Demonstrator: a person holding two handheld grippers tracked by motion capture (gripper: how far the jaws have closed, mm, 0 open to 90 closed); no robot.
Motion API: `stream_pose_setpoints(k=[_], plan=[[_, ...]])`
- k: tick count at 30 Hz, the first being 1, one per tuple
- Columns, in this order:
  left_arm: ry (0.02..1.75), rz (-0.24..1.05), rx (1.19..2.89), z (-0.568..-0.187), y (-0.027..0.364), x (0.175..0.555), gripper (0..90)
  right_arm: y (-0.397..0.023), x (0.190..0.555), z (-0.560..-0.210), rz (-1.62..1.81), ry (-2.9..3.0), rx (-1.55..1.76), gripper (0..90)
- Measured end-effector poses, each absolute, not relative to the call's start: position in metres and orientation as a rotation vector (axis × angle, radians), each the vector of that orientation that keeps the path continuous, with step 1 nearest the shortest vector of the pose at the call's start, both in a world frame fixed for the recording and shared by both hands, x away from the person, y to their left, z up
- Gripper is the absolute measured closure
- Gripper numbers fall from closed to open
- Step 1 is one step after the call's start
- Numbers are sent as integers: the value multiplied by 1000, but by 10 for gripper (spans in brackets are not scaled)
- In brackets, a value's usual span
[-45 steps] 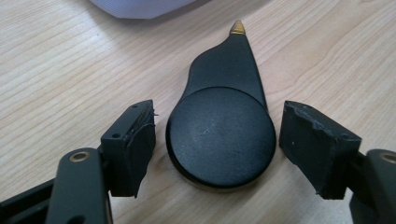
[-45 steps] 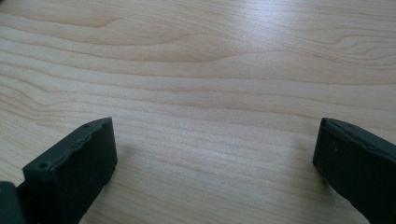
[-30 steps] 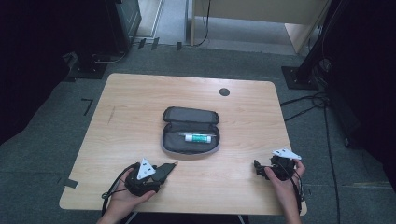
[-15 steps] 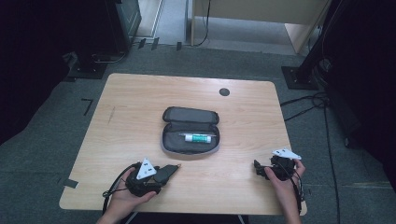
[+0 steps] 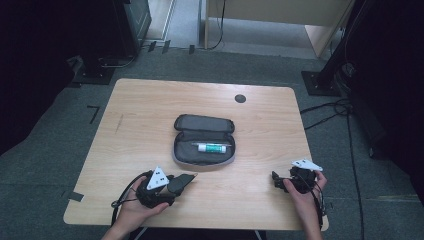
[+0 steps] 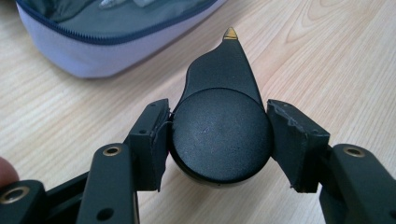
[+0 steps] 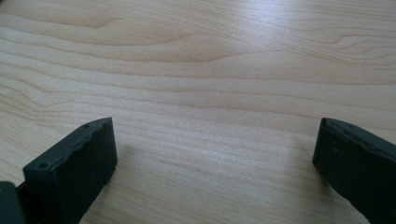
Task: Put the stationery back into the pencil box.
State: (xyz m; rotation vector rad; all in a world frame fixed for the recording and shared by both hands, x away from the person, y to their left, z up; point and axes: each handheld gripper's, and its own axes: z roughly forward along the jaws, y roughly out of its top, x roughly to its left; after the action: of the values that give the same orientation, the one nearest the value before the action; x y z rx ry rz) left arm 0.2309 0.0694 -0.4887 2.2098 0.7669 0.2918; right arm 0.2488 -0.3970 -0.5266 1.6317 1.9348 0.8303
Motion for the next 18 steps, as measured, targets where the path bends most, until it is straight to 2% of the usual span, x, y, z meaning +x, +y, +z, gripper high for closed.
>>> stream_pose_setpoints(k=[18], plan=[[746, 330, 2172, -465, 59, 255, 427, -397, 249, -527, 830, 1935, 1631, 0]])
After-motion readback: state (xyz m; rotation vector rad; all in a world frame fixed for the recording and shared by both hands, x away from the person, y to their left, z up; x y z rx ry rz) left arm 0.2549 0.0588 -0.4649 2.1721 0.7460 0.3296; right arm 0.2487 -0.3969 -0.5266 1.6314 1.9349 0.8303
